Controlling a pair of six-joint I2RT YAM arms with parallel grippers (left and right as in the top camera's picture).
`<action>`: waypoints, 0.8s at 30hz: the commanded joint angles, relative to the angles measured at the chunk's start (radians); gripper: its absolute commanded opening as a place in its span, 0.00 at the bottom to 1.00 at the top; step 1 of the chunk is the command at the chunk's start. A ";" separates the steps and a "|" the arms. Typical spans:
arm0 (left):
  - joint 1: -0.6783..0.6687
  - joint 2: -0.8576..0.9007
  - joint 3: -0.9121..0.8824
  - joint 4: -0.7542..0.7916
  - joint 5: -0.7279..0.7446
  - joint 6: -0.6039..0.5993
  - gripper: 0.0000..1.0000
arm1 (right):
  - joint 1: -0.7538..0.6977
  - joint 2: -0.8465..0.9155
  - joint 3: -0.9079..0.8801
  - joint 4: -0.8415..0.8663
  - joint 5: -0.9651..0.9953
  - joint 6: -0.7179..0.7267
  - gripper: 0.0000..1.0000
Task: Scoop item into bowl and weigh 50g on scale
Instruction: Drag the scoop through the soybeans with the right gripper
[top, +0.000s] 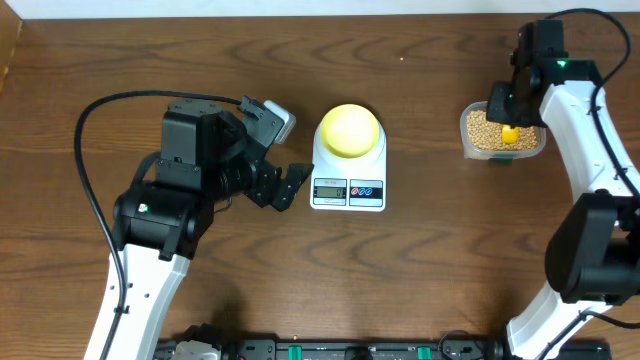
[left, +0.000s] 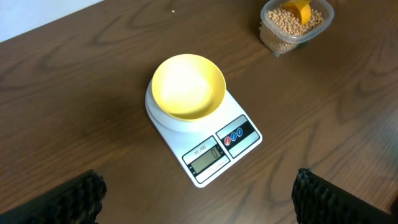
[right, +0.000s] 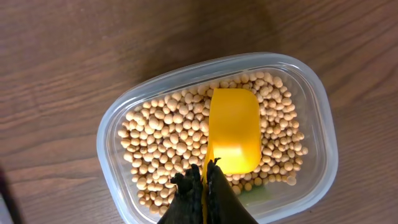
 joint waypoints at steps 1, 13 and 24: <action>0.005 -0.003 -0.005 -0.003 0.020 -0.005 0.98 | -0.024 0.008 -0.009 0.003 -0.113 -0.028 0.01; 0.005 -0.003 -0.005 -0.003 0.020 -0.005 0.98 | -0.072 0.008 -0.009 0.002 -0.193 -0.077 0.01; 0.005 -0.003 -0.005 -0.003 0.020 -0.005 0.98 | -0.087 0.008 -0.009 -0.002 -0.204 -0.099 0.01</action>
